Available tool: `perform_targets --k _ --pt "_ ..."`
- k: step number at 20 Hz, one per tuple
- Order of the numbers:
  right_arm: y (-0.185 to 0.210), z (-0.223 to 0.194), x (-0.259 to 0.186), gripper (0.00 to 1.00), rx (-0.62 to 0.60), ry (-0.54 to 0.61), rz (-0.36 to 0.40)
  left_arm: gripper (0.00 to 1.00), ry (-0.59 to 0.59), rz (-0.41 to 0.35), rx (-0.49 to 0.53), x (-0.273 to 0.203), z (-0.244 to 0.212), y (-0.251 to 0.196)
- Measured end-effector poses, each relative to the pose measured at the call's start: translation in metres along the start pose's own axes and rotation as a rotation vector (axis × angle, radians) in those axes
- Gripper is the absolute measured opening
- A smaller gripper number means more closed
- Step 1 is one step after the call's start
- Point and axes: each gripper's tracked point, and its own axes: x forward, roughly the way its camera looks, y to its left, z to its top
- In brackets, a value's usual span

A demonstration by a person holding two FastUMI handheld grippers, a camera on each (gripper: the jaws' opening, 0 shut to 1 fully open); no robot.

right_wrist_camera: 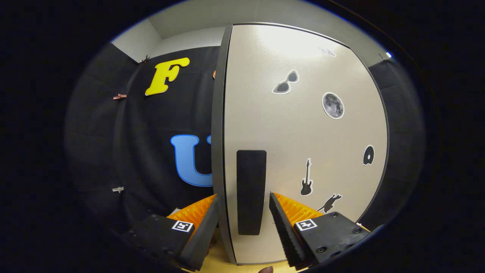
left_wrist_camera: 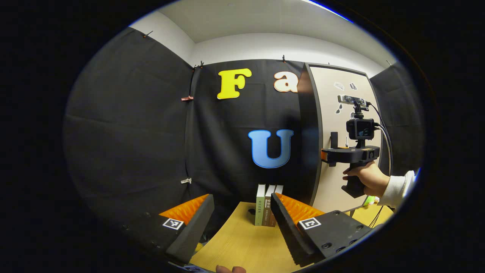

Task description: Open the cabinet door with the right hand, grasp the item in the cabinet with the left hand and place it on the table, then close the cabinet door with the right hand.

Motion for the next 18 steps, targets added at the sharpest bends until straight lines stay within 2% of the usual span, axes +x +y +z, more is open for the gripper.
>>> perform_targets --k 3,4,5,6,8,13,18 --pt "-0.004 0.002 0.004 0.57 0.004 -0.015 -0.044 0.95 0.010 0.022 0.031 -0.004 -0.007 0.003" --pt "-0.007 0.002 0.005 0.57 -0.012 -0.021 -0.062 0.95 0.013 0.023 0.041 -0.004 -0.007 0.001" --pt "-0.007 0.004 0.002 0.38 -0.005 -0.027 -0.059 0.95 0.015 0.024 0.045 -0.005 -0.008 0.000" --pt "-0.007 0.003 0.003 0.39 0.013 -0.025 -0.050 0.95 0.019 0.024 0.042 -0.006 -0.007 -0.001" --pt "-0.008 0.003 0.002 0.24 0.017 -0.011 -0.027 0.95 0.023 0.024 0.028 -0.010 -0.009 -0.004" --pt "-0.007 0.002 -0.009 0.23 0.000 0.021 0.056 0.95 0.004 0.018 0.038 -0.018 0.003 -0.019" --pt "-0.011 0.006 -0.040 0.23 0.022 0.046 0.134 0.94 -0.011 0.002 0.041 -0.034 0.010 -0.037"
